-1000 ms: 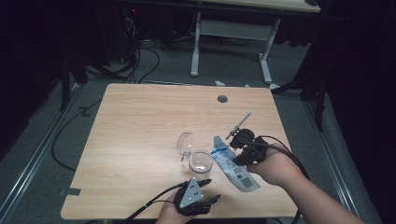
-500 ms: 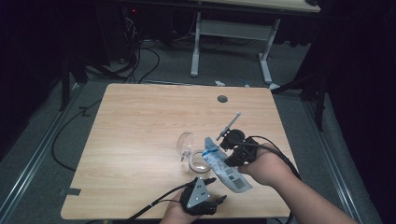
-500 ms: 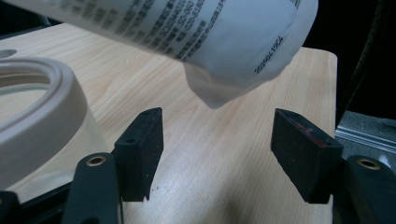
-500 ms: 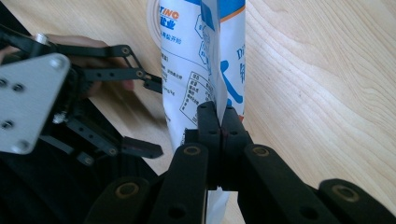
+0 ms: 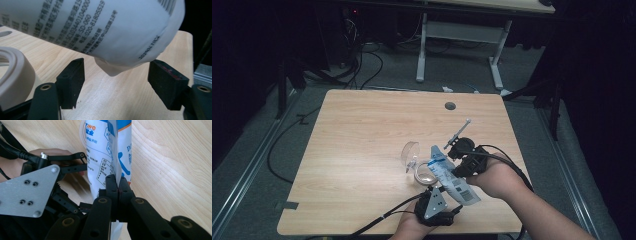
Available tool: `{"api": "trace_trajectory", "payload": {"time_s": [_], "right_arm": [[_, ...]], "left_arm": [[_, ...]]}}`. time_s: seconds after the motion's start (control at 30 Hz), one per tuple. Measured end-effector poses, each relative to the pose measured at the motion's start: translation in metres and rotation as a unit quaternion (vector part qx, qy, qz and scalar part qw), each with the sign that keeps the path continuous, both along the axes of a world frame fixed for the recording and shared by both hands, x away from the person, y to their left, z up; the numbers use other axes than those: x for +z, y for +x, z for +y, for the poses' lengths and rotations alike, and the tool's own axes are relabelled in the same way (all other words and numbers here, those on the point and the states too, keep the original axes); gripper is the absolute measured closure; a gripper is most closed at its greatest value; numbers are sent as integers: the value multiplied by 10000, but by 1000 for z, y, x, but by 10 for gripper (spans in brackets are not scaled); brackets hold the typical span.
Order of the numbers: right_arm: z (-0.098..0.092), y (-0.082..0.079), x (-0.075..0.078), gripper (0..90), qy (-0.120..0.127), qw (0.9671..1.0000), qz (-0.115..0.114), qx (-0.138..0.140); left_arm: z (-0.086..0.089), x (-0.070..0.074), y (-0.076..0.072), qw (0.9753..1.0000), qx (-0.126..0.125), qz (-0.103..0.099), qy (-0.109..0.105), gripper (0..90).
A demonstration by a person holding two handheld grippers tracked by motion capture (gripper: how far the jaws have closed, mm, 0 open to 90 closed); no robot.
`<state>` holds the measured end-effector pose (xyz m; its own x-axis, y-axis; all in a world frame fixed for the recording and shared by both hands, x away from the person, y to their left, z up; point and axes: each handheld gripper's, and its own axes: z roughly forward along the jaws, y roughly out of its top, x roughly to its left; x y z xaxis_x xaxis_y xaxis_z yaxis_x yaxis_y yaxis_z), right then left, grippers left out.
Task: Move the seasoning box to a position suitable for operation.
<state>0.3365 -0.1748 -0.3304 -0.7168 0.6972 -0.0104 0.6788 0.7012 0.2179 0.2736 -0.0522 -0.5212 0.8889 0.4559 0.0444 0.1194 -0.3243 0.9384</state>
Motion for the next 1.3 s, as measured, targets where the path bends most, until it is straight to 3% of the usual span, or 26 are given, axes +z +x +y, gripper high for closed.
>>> {"api": "trace_trajectory", "payload": {"time_s": [0.3, 0.63, 0.67, 1.0, 1.3], "right_arm": [[2, -2, 2, 900, 54, 10000, -3, 15], [3, -4, 6, 900, 76, 10000, -31, 11], [3, -4, 6, 900, 63, 10000, -25, 15], [4, -6, 9, 900, 34, 10000, -76, 49], [7, -5, 5, 900, 9, 10000, -38, 75]], "left_arm": [[-4, 4, 1, 10000, 53, 32, 4, 318], [-2, 10, -6, 9998, 175, -37, 18, 505], [-1, 11, -6, 9999, 159, -22, 18, 554], [1, 16, -12, 9996, 264, -71, 18, 602], [3, 15, -16, 9998, 174, 100, 23, 623]]}}
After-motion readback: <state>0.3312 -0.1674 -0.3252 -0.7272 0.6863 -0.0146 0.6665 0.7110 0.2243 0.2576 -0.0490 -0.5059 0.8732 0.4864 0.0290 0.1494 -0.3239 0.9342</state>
